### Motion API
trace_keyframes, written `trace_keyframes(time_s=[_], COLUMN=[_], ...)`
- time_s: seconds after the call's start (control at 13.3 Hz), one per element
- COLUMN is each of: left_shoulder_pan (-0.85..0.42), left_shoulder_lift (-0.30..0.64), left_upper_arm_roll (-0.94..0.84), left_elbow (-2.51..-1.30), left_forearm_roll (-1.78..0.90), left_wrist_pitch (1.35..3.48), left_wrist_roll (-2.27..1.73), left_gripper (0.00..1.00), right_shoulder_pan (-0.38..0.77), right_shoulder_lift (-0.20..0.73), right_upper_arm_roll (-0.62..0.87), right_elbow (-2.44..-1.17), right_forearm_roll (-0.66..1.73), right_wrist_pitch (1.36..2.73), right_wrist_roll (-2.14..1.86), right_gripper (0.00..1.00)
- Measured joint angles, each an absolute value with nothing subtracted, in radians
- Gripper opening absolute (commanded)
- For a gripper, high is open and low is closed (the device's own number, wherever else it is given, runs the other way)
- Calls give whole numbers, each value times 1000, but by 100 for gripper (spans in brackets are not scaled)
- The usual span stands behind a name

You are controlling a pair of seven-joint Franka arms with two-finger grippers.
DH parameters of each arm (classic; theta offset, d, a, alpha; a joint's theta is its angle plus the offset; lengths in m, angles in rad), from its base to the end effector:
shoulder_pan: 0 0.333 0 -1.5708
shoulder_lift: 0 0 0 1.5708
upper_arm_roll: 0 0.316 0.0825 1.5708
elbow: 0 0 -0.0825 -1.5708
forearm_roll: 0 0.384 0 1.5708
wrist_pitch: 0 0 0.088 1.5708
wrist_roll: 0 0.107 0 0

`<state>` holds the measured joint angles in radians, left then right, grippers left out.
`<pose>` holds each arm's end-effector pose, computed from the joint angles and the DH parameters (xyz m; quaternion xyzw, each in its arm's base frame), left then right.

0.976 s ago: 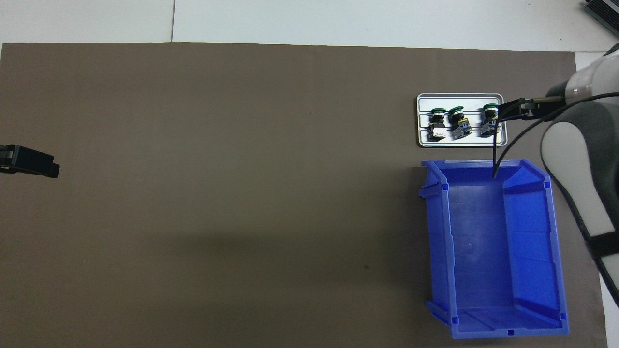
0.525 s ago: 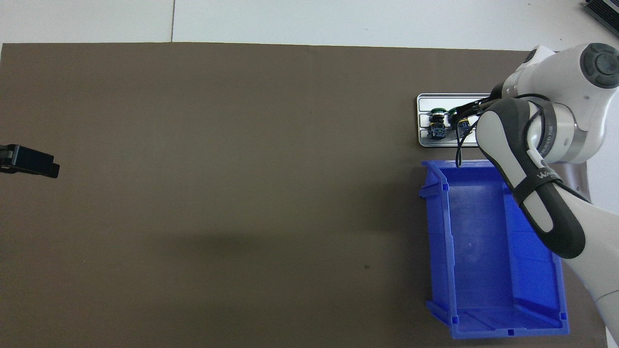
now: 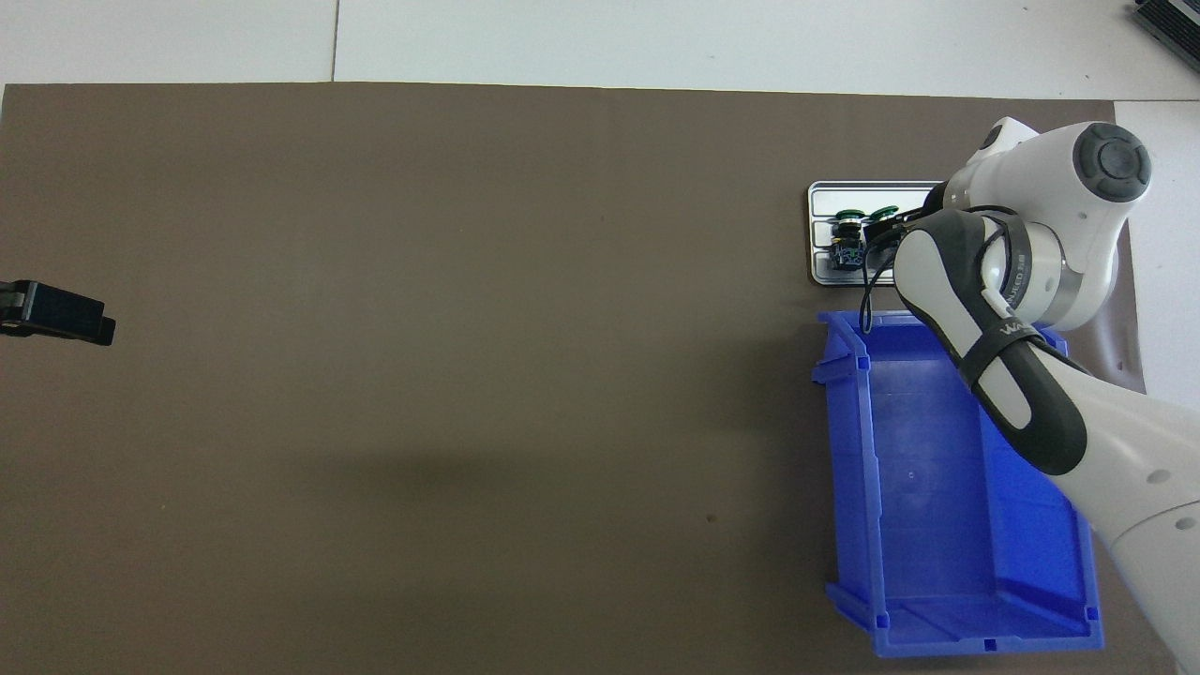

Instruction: Place and press button with both arms

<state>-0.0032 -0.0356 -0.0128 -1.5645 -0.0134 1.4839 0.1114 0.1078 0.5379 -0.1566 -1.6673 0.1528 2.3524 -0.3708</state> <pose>0.5344 -0.0102 0.6394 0.9977 -0.0641 -0.0222 0.0075 0.6936 -0.0183 0.3118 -0.9890 -0.1246 -0.0800 0.0026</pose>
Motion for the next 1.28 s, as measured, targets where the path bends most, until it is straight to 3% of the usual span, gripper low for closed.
trace_keyframes(time_s=[0.23,0.3,0.38,0.45,0.9,1.28], left_shoulder_pan=[-3,-3,-3,-3,-3,-3], left_shoulder_lift=[-36,-36,-36,-36,-36,-36], left_upper_arm_roll=[-13,-13,-13,-13,-13,-13], left_elbow=[-1564,-1564,-1564,-1564,-1564,-1564], left_forearm_roll=[-13,-13,-13,-13,-13,-13], left_wrist_pitch=[1484,1484,1484,1484,1484,1484], left_wrist_roll=[111,111,111,111,111,111], left_gripper=[100,100,100,100,100,100], right_shoulder_pan=[107,107,107,107,106,118], right_shoulder_lift=[545,547,547,547,546,518], right_upper_arm_roll=[-156,-156,-156,-156,-157,-157], right_elbow=[-1698,-1702,-1704,-1705,-1685,-1537], right_forearm_roll=[154,154,154,154,156,135], right_wrist_pitch=[2401,2405,2405,2405,2371,2207], right_wrist_roll=[-382,-384,-387,-389,-386,-212], right_gripper=[77,60,26,0,0,0])
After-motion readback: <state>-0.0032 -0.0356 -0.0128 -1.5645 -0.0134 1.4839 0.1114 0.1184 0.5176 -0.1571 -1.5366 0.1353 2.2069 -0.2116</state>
